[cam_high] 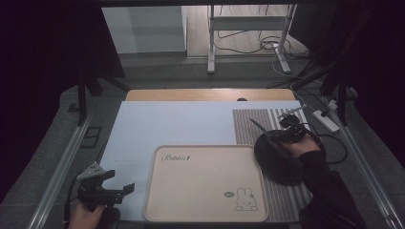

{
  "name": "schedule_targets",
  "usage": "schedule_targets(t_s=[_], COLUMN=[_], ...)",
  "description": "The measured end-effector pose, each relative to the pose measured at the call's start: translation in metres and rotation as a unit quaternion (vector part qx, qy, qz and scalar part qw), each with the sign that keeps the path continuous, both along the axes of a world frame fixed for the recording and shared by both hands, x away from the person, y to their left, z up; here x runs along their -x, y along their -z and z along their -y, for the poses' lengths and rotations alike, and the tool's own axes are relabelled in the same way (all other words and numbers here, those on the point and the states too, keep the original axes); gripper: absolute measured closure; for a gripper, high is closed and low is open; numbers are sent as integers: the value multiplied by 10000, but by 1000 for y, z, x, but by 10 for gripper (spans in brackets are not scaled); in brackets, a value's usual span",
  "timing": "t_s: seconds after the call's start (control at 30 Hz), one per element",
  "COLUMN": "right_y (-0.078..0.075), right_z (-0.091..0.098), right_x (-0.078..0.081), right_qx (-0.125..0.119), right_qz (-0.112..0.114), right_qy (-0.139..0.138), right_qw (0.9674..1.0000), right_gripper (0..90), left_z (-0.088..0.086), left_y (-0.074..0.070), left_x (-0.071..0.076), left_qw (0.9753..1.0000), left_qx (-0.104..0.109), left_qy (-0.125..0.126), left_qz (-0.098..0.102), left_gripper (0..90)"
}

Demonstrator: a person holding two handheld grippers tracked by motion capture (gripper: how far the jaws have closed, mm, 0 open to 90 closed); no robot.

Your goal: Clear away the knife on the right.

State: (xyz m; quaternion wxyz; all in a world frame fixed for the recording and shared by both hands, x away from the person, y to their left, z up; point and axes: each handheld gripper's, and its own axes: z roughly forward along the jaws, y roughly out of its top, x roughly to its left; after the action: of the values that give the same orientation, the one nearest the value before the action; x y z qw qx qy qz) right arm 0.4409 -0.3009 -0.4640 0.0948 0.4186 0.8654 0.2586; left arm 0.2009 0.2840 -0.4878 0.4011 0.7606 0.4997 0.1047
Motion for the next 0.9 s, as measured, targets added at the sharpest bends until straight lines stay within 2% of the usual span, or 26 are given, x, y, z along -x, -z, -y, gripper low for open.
schedule_targets(t_s=[0.33, 0.57, 0.9], right_y=[1, 2, 6], right_z=[-30, -44, -71], right_x=[40, 62, 93], right_qx=[-48, -156, -118], right_qz=[-12, 14, 58], right_qy=[-380, -505, -793], right_qw=[9993, 9986, 9968], right_gripper=[777, 776, 776], left_z=[0, 0, 0], left_y=[0, 0, 0], left_x=[0, 0, 0], left_qw=[10000, 10000, 10000], left_qx=[22, 22, 35], left_qy=[2, 4, 5], left_qz=[3, -2, -7], left_gripper=[8, 8, 7])
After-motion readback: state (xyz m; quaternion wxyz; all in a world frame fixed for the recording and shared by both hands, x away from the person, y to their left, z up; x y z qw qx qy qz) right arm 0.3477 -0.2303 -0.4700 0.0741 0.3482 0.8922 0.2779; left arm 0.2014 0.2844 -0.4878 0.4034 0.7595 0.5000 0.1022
